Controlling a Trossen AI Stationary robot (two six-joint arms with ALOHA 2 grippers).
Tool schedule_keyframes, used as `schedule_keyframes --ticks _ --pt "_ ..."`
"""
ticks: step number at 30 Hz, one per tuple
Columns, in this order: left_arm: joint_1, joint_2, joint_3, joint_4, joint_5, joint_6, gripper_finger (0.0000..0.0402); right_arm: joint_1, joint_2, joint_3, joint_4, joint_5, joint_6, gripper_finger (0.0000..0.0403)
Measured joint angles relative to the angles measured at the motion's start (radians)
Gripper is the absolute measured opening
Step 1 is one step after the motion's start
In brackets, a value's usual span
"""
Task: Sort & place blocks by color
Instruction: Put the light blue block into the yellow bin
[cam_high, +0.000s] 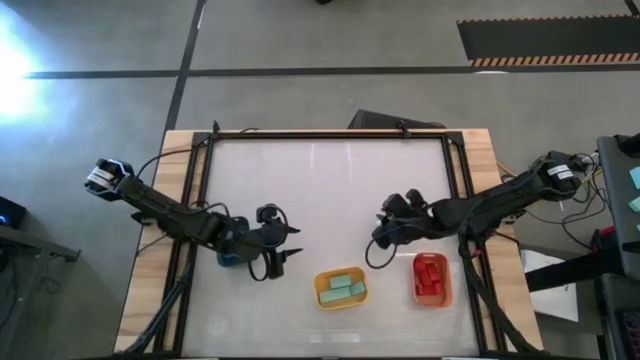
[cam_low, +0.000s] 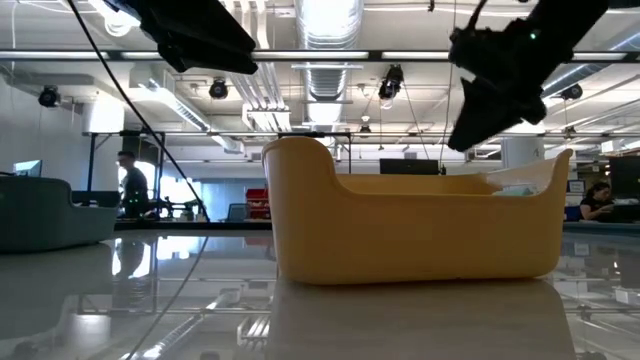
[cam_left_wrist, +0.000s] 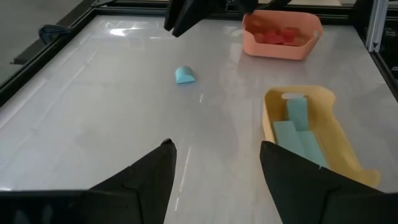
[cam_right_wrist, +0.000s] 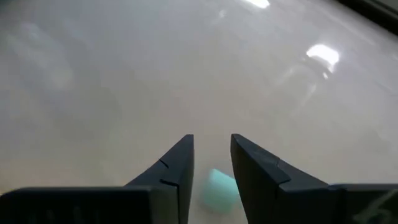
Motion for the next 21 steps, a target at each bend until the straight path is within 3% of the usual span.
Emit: schedule_keyframes --ticks 7,13,21 --pt "0.003 0.000 0.000 0.000 -0.024 0.000 0.0217 -0.013 0.024 -0.010 -0.066 -0.020 0.102 0.0151" --pt "0.004 0.000 -0.001 0.001 -0.051 0.000 0.0217 -0.024 0.143 -0.010 -0.055 -0.039 0.140 0.0209" --pt "0.004 0.000 -0.002 0.001 -0.053 0.000 0.0217 -0.081 0.295 -0.011 -0.052 -0.157 0.155 0.0248"
